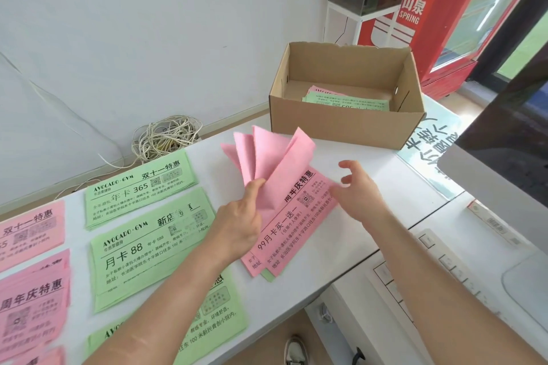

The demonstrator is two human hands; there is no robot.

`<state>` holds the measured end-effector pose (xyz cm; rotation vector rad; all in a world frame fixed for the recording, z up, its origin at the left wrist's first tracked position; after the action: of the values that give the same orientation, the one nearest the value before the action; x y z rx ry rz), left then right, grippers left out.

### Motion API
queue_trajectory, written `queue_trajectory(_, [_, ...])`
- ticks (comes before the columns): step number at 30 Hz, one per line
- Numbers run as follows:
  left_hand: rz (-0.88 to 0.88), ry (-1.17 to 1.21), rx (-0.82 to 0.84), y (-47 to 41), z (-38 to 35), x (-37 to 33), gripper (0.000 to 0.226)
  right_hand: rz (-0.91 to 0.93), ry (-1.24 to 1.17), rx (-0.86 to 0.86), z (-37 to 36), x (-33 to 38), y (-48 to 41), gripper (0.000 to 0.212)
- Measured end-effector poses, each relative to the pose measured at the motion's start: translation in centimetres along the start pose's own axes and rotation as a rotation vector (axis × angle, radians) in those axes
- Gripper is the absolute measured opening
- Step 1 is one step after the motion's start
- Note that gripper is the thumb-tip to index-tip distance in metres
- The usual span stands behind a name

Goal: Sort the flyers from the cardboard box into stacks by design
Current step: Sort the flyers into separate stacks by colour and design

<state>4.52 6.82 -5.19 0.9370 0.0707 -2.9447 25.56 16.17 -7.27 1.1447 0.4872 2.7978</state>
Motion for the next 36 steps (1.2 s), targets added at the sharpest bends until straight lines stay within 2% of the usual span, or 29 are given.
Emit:
queue_trajectory(2, [-0.036, 0.051, -0.056, 0.1, 0.1, 0.5, 0.052, 0.065, 0.296, 0.000, -0.6, -0.3, 0.0, 0.055])
queue_trajectory(4, [-0.017, 0.079, -0.097, 0.2, 0.2, 1.0, 0.048, 0.092, 0.445, -0.020, -1.1, -0.4, 0.1, 0.055])
queue_trajectory(7, [0.046, 0.080, -0.099, 0.2, 0.1, 1.5, 0.047, 0.089, 0.433, -0.063, -1.5, -0.4, -0.1, 0.050])
queue_trajectory(12, [0.005, -0.043, -0.029, 0.3, -0.5, 0.6, 0.044, 0.121, 0.298, -0.171, -0.8, -0.1, -0.1, 0.030])
queue_trajectory(15, [0.001, -0.054, -0.021, 0.3, -0.6, 0.6, 0.043, 0.188, 0.344, -0.241, -0.3, 0.4, 0.1, 0.015])
queue_trajectory(19, [-0.002, -0.020, -0.022, 0.3, -0.6, 0.9, 0.043, 0.252, 0.481, -0.290, 0.1, 0.7, 0.3, 0.016])
queue_trajectory(23, [-0.005, 0.006, -0.025, 0.3, -0.5, 0.9, 0.050, 0.453, 0.496, -0.486, 0.7, 1.9, 1.4, 0.009])
queue_trajectory(25, [-0.039, 0.025, -0.027, 0.5, -0.2, 0.4, 0.062, 0.502, 0.405, -0.510, 0.9, 2.2, 1.8, 0.008])
queue_trajectory(26, [-0.044, 0.042, -0.029, 0.5, -0.1, 0.1, 0.068, 0.452, 0.296, -0.463, 1.0, 2.1, 1.5, 0.007])
queue_trajectory(29, [-0.019, 0.072, -0.042, 0.6, 0.2, 0.0, 0.082, 0.056, -0.213, -0.146, 0.6, 1.0, 0.1, 0.014])
queue_trajectory(31, [0.006, 0.074, -0.012, 0.6, -0.1, 0.2, 0.087, -0.100, -0.481, 0.017, -0.3, 1.0, 0.0, 0.015])
queue_trajectory(33, [0.037, 0.068, 0.056, 0.7, -0.4, 0.1, 0.086, -0.150, -0.663, 0.120, -0.7, 1.6, 0.1, 0.012])
queue_trajectory(36, [0.040, -0.049, 0.144, 0.8, -0.6, -0.8, 0.093, -0.191, -0.861, 0.231, -1.1, 2.8, 0.6, 0.021])
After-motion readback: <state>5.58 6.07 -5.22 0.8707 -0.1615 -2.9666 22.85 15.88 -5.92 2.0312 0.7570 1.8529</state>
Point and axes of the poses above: each hand's wrist, its own y-axis away from the middle knuckle, its own z-axis out of the back of the hand, x = y × z, the point moved 6 cm from there along -y, towards the middle knuckle, and after that the axes turned 7 degrees about y, right-handed, at the moved point
